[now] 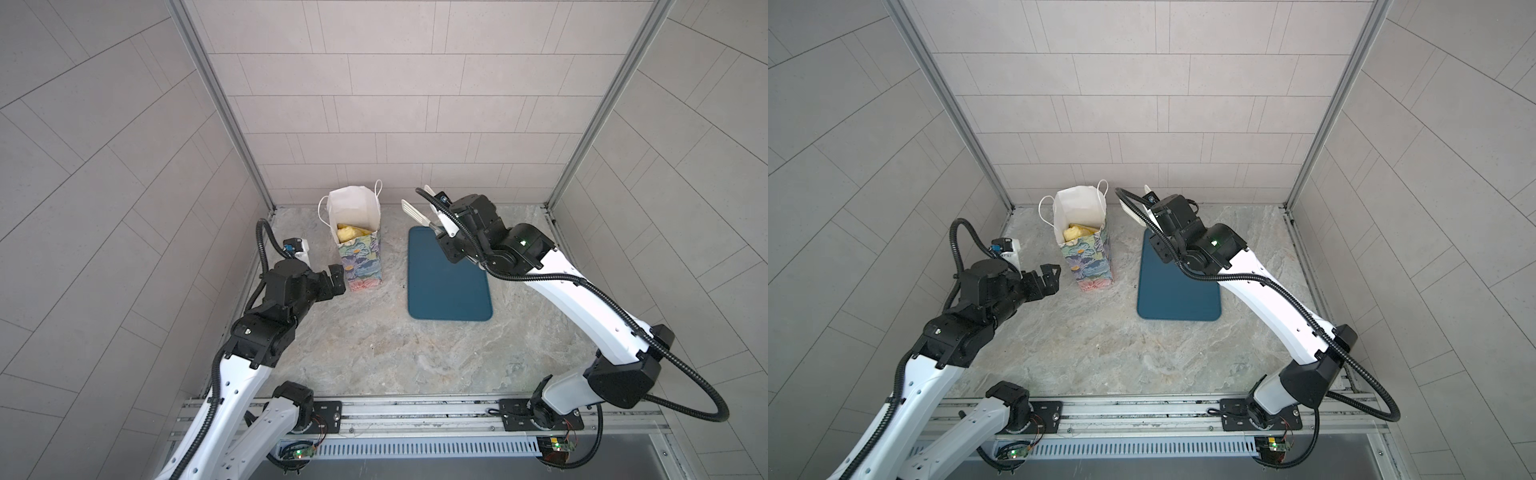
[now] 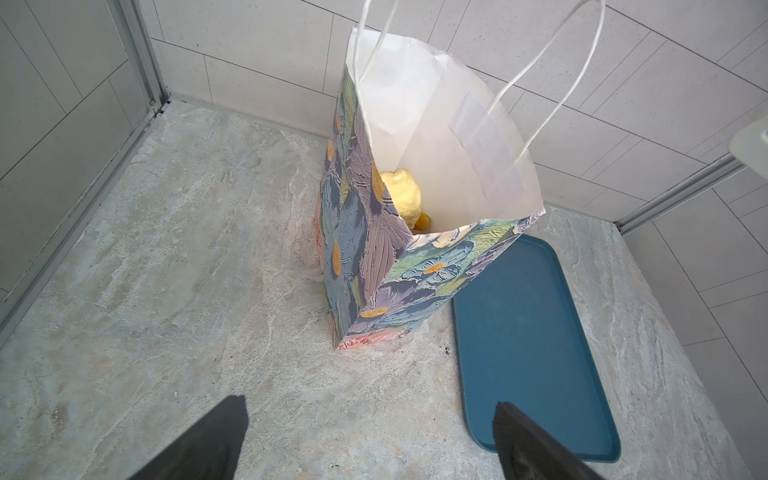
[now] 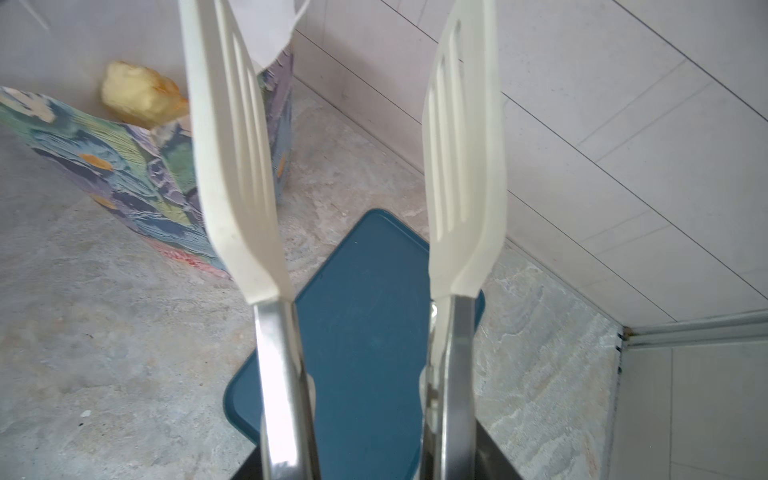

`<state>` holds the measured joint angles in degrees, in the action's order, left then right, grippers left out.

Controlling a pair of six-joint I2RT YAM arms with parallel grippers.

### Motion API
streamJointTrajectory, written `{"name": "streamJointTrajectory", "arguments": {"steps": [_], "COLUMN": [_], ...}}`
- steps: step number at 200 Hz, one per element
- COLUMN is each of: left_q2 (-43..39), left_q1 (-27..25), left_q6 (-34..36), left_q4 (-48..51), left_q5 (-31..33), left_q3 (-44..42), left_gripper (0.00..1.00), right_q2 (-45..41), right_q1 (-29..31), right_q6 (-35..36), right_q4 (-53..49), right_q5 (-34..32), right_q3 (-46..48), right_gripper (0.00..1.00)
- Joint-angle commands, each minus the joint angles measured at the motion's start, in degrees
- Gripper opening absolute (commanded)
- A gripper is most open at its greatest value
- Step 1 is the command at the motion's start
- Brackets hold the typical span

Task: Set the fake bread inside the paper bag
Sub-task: 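Move the empty tongs with the right gripper back past the teal tray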

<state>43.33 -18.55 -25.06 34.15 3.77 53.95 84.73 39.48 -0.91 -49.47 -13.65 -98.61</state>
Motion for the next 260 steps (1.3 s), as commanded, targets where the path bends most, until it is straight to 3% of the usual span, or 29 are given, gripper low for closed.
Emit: {"name": "streamJointTrajectory", "arguments": {"steps": [1, 174, 260], "left_q2": [-0.4, -0.2, -0.2], "left_q1": [-0.4, -0.4, -0.4], "left_q6": [-0.6, -0.3, -0.3], "left_q4": [-0.7, -1.0, -1.1], "left_q5": [1.1, 1.1, 1.2], "left_q3": [-0.6, -0.5, -0.7], "left_gripper": [1.00, 1.00, 1.00], "right_q2": [-3.4, -10.3, -6.4], "right_q1": [-1.4, -21.1, -31.8], "right_q6": [0.2, -7.8, -15.7], "right_q4": [2.4, 10.6, 14.3], "right_q5": [-5.0, -6.0, 1.8], "right_q3": [2.9, 27.1, 34.8], "right_gripper": [0.55, 0.55, 0.55]}}
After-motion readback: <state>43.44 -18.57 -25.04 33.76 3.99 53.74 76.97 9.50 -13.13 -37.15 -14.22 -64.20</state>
